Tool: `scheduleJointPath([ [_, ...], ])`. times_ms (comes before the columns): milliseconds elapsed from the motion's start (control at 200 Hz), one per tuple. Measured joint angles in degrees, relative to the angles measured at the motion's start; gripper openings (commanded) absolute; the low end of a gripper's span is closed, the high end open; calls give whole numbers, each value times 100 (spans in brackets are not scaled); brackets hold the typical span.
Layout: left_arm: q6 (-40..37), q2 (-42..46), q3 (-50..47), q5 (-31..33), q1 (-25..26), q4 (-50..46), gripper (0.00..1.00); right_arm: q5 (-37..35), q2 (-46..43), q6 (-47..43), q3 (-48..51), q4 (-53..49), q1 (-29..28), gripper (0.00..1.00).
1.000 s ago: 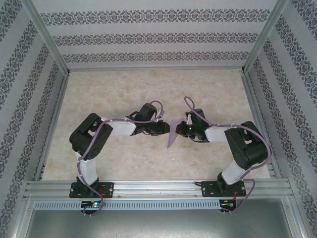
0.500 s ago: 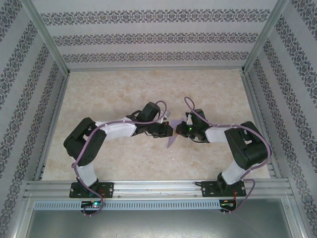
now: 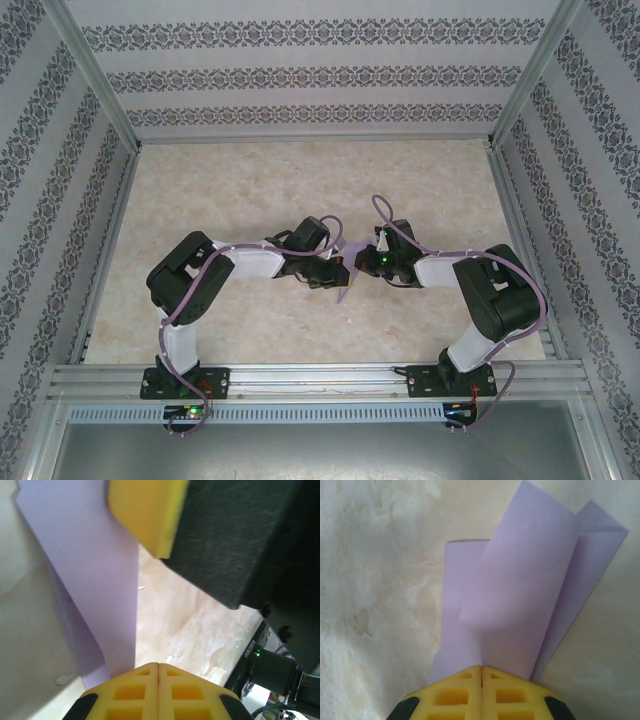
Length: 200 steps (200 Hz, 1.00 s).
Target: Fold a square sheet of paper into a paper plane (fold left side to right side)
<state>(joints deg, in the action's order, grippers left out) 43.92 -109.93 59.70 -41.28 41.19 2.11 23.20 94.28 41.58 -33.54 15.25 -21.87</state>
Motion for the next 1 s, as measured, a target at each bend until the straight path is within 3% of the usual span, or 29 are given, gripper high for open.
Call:
scheduleJointPath([
  [799,107,-286,-98,37,0,177,3,46,-17,-2,-48,-48,0,0],
  [999,22,-286,-98,66,0,164,2,417,-262,-66,-59,-212,129,0],
])
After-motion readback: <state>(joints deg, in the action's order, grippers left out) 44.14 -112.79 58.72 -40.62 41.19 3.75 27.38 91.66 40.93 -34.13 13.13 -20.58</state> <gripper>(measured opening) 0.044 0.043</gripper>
